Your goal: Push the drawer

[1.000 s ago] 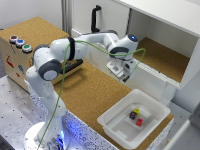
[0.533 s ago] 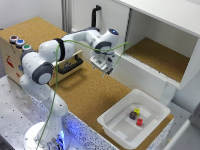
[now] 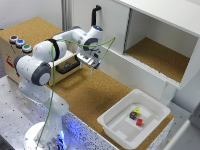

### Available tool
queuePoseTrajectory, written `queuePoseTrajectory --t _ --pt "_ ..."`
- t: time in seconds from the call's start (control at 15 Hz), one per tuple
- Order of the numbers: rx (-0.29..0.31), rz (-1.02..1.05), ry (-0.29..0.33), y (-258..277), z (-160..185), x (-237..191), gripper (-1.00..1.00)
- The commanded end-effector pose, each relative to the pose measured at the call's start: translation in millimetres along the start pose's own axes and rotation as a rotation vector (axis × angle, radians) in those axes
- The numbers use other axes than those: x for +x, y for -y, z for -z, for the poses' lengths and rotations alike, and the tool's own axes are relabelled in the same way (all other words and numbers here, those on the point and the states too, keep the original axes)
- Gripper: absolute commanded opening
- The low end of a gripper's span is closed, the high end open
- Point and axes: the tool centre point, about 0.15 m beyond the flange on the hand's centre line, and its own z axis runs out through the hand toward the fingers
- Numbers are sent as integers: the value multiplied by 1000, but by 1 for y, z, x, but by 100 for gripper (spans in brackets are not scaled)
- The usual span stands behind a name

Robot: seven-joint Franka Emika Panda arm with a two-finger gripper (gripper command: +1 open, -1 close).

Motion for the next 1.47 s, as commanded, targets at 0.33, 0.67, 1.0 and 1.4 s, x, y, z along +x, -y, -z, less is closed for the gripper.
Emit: queuePoseTrajectory --t 0.33,0.67,1.0,1.4 --pt "-17 -37 -130 85 -35 21 -100" --pt "-49 -14 -150 125 -35 41 -100" --pt "-115 -20 -209 162 -38 56 -100" --pt "-78 -27 -285 217 -29 72 -100"
